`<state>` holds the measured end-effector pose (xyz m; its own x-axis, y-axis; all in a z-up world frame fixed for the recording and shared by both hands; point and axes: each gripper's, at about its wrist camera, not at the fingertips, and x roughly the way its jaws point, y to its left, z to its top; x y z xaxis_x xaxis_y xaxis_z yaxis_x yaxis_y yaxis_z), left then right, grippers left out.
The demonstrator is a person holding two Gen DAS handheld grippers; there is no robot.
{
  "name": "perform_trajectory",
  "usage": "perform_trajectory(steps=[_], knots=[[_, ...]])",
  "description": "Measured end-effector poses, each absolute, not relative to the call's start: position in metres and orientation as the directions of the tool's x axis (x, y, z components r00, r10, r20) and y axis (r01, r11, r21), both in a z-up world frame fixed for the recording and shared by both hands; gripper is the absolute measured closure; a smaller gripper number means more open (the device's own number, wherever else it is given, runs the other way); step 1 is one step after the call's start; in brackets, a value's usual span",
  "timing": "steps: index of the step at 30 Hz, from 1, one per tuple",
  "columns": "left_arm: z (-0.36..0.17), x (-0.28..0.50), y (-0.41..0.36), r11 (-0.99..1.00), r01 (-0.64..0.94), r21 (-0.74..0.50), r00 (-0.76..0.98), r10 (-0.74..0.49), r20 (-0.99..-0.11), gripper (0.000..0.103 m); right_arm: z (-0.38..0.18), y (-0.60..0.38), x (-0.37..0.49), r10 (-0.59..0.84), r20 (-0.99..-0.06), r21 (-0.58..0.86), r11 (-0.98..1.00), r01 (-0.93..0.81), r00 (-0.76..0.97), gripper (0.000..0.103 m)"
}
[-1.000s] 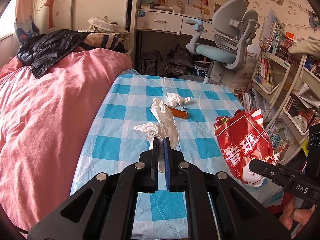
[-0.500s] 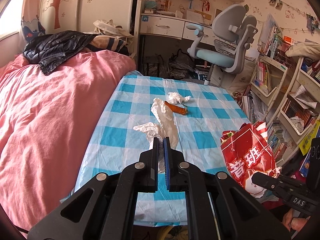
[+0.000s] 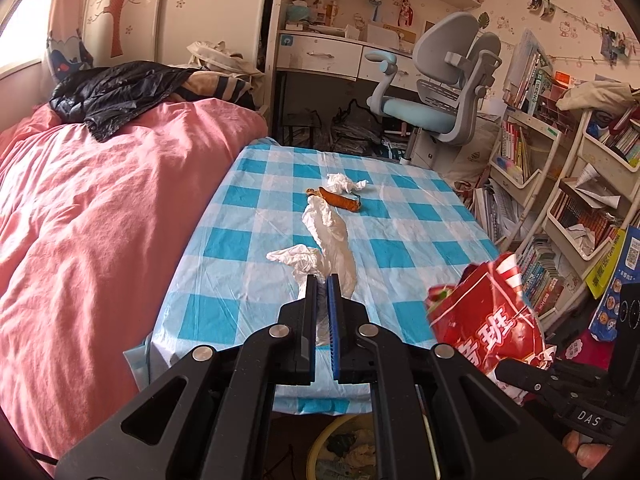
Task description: Collect trash
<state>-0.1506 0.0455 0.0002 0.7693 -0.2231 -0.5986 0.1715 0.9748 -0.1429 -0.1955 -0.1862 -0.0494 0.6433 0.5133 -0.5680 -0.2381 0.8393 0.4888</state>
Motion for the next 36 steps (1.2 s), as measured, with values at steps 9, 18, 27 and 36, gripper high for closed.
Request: perform_trajectory(steps=[9,18,27,36], knots=[[0.0,-0.181,0.046,0.969,0.196,-0.15,0.77,-0.247,-0.588,0.098,-0.048,-0.187,-0.224,0.503,-0.575,0.476,0.847,-0.236,0.645,0.089],[-0.006,-0.211,0.041,0.964,0.226,-0.142,0.76,-0.266,-0.593,0.098,-0.056,-0.191,-0.244,0.504,-0.584,0.487,0.845,-0.222,0.636,0.09],[-0.013,-0.233,0.032,0.956,0.265,-0.129,0.744,-0.288,-0.603,0.098,-0.061,-0.196,-0.257,0.51,-0.59,0.505,0.838,-0.206,0.626,0.09],[-0.022,-0.253,0.021,0.949,0.298,-0.107,0.724,-0.298,-0.622,0.098,-0.062,-0.205,-0.27,0.519,-0.582,0.535,0.824,-0.186,0.627,0.09]])
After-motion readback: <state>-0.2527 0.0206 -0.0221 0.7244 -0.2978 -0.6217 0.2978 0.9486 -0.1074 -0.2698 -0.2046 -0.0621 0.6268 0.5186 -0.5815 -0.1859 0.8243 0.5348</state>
